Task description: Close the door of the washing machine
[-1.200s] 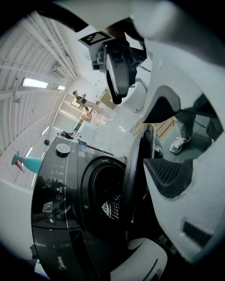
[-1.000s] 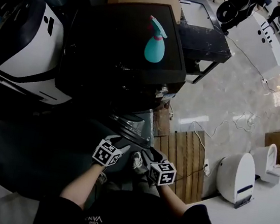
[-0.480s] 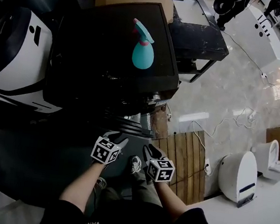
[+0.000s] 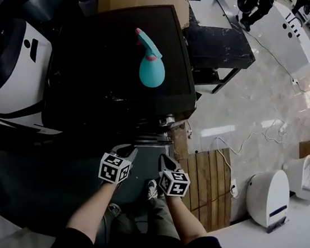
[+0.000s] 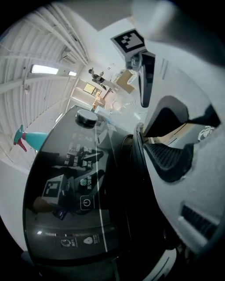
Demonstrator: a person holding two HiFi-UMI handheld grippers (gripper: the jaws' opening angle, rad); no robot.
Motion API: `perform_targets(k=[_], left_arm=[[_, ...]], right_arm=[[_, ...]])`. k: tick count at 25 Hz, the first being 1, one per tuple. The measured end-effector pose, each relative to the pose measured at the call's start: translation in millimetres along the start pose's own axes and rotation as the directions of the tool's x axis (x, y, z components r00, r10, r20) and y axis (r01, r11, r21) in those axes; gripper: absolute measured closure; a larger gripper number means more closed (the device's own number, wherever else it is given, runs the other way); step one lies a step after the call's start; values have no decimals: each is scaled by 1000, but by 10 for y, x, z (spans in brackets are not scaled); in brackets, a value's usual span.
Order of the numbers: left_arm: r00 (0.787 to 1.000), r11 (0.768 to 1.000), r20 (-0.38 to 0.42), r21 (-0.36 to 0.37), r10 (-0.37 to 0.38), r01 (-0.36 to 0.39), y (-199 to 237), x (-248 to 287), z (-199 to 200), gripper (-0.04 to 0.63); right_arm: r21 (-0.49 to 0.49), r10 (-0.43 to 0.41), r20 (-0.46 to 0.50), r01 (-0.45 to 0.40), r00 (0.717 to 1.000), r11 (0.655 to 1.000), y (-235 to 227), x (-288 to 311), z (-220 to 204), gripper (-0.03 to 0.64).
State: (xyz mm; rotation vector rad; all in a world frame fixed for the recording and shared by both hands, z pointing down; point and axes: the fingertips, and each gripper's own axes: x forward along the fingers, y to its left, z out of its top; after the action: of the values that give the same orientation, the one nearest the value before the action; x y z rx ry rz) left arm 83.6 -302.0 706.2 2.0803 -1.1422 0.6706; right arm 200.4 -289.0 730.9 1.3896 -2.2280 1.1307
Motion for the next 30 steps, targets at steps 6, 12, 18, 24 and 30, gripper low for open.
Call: perform_targets(k=[6,12,18,24,30], left_arm=[[998,997,23,-47,64,-63,207,2,59,592],[993,994,67,-53,100,-96,281,-46,84,592],[989,993,101,-33,112,-109,306,-49,190,591],[988,995,116,-8,98,-98,229,18,286,591],[989,995,108,11,99,-101,260,-12,282,591]], right_arm=[[81,-25,20,23,1000,996,-113,449,130,618],[99,-15,51,10,999,995,-141,640,265,618],[108,22,65,-29,998,994,-93,688,398,617],[127,-6,66,-3,998,992,-146,709,323,617],[145,-47,100,32,994,989,-126,682,418,620]])
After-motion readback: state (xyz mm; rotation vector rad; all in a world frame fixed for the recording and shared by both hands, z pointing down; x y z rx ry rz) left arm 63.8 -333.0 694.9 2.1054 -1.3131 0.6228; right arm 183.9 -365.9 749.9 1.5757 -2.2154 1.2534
